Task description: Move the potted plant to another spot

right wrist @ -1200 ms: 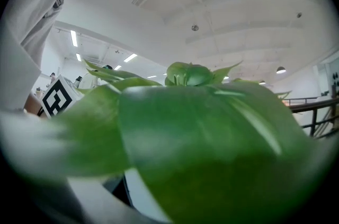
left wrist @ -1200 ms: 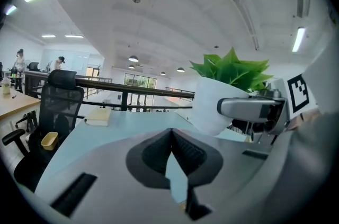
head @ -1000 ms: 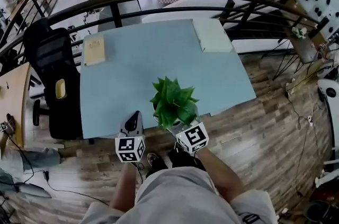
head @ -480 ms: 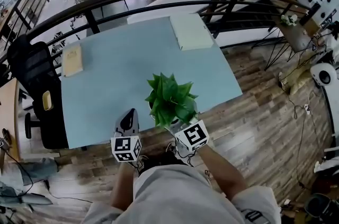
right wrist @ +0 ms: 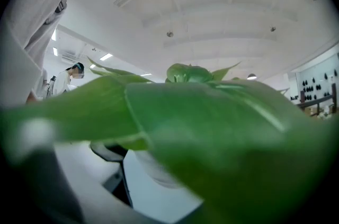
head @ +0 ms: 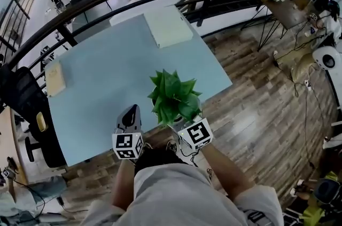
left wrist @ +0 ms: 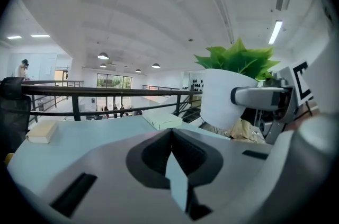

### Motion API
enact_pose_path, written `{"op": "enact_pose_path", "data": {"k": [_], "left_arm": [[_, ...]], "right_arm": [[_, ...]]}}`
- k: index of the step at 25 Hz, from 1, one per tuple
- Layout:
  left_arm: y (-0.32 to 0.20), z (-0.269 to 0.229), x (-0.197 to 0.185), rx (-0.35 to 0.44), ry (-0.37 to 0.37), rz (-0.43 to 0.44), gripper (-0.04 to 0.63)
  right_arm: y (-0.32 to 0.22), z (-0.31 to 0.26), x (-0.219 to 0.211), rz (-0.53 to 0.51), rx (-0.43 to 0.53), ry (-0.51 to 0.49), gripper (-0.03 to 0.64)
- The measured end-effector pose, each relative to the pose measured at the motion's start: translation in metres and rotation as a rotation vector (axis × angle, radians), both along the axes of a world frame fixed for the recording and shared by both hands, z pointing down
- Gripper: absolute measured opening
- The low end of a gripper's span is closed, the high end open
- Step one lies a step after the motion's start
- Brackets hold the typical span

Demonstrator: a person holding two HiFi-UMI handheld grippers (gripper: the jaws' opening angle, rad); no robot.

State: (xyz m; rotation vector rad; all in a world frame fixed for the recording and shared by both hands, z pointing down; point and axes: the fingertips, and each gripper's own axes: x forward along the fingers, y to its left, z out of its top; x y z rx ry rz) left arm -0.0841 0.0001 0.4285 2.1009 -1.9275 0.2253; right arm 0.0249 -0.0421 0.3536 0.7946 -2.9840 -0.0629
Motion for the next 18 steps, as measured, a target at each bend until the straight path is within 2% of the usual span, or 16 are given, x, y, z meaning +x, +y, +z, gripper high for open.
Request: {"op": "enact_pose_path", "data": {"k": [8, 14, 18], "left_arm": [[-0.051, -0.008, 0.028, 0.005, 0.021, 0.206, 0.011], [-0.072, 0.009, 0.053, -0.018, 0.007, 0.410, 0.011], [-0.083, 0.025, 0.047, -0.038, 0.038, 0.452, 0.011]], "right_arm": [[-0.028, 0.006, 0.029, 0.199, -0.040, 0.011, 0.499], [-0.044, 0.022, 0.050, 0.353, -0.060, 0.025, 0.499], [-0.053, 0.045, 0.057, 0.434, -0.093, 0.029, 0.499]]}}
